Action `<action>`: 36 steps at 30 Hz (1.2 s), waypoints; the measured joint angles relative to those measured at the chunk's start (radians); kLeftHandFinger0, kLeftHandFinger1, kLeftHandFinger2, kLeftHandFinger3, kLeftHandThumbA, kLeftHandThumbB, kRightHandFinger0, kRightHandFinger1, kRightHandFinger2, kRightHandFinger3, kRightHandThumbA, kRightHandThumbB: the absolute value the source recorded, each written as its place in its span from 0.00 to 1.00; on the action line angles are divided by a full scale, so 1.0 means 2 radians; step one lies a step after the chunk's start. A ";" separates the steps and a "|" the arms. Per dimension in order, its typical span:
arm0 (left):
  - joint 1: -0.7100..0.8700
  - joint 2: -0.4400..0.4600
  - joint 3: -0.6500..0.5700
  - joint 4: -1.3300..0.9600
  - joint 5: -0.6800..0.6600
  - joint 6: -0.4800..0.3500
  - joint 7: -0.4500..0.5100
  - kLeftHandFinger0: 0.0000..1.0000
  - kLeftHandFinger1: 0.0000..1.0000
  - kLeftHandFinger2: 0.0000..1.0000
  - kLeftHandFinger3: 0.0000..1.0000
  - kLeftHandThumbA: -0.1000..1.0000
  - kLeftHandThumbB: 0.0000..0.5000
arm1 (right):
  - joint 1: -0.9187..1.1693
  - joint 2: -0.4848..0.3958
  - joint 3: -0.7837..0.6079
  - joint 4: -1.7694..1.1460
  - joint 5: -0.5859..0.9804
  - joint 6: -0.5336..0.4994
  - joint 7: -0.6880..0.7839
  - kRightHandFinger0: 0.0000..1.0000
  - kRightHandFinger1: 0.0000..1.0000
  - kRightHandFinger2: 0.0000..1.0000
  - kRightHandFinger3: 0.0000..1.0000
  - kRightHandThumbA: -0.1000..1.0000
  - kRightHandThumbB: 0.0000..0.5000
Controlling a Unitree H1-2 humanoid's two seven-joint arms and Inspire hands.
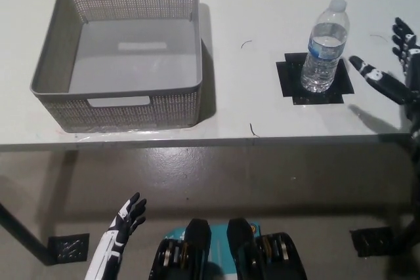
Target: Use the right hand to pick up a water botttle and place it into a container on the left side
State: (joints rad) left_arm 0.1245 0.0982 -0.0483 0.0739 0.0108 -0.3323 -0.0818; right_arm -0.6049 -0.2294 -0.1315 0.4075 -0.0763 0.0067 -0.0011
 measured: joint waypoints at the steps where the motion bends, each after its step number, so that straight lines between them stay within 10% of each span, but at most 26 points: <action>1: 0.000 0.000 0.000 0.000 0.000 0.000 -0.001 1.00 1.00 1.00 1.00 1.00 0.61 | -0.009 0.000 0.005 0.019 -0.003 0.001 -0.001 1.00 1.00 1.00 1.00 1.00 0.90; 20: 0.002 0.002 -0.002 0.002 0.001 0.000 -0.009 1.00 1.00 1.00 1.00 1.00 0.55 | -0.099 -0.010 0.080 0.200 -0.044 -0.039 -0.014 1.00 1.00 1.00 1.00 0.97 1.00; 24: 0.003 0.002 -0.005 0.003 0.001 0.000 -0.010 1.00 1.00 1.00 1.00 1.00 0.53 | -0.137 -0.009 0.091 0.248 -0.050 -0.042 -0.017 1.00 1.00 1.00 1.00 0.90 1.00; 25: 0.003 0.002 -0.006 0.003 0.001 0.000 -0.010 1.00 1.00 1.00 1.00 1.00 0.55 | -0.151 -0.008 0.092 0.267 -0.051 -0.043 -0.019 1.00 1.00 1.00 1.00 0.67 0.94; 26: 0.003 0.002 -0.007 0.004 0.001 0.000 -0.010 1.00 1.00 1.00 1.00 1.00 0.57 | -0.161 -0.007 0.092 0.283 -0.051 -0.045 -0.021 0.79 0.84 0.94 1.00 0.51 0.91; 27: 0.003 0.002 -0.007 0.004 0.001 0.000 -0.010 1.00 1.00 1.00 1.00 1.00 0.57 | -0.173 -0.006 0.089 0.302 -0.050 -0.048 -0.025 0.34 0.38 0.44 0.62 0.26 0.65; 28: 0.003 0.001 -0.009 0.004 0.001 0.000 -0.010 1.00 1.00 1.00 1.00 1.00 0.58 | -0.190 -0.003 0.084 0.327 -0.050 -0.052 -0.037 0.19 0.30 0.41 0.51 0.26 0.73; 30: 0.003 0.001 -0.010 0.004 0.001 0.000 -0.010 1.00 1.00 1.00 1.00 1.00 0.59 | -0.209 0.001 0.078 0.353 -0.050 -0.054 -0.053 0.00 0.03 0.30 0.22 0.00 0.39; 36: 0.002 0.002 -0.013 0.004 0.001 0.000 -0.010 1.00 1.00 1.00 1.00 1.00 0.57 | -0.255 0.022 0.051 0.405 -0.042 -0.060 -0.108 0.00 0.16 0.63 0.61 0.00 0.21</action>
State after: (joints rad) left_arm 0.1280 0.1026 -0.0741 0.0824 0.0127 -0.3320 -0.1011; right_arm -1.1151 -0.1862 -0.0298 1.2179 -0.1597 -0.1126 -0.2168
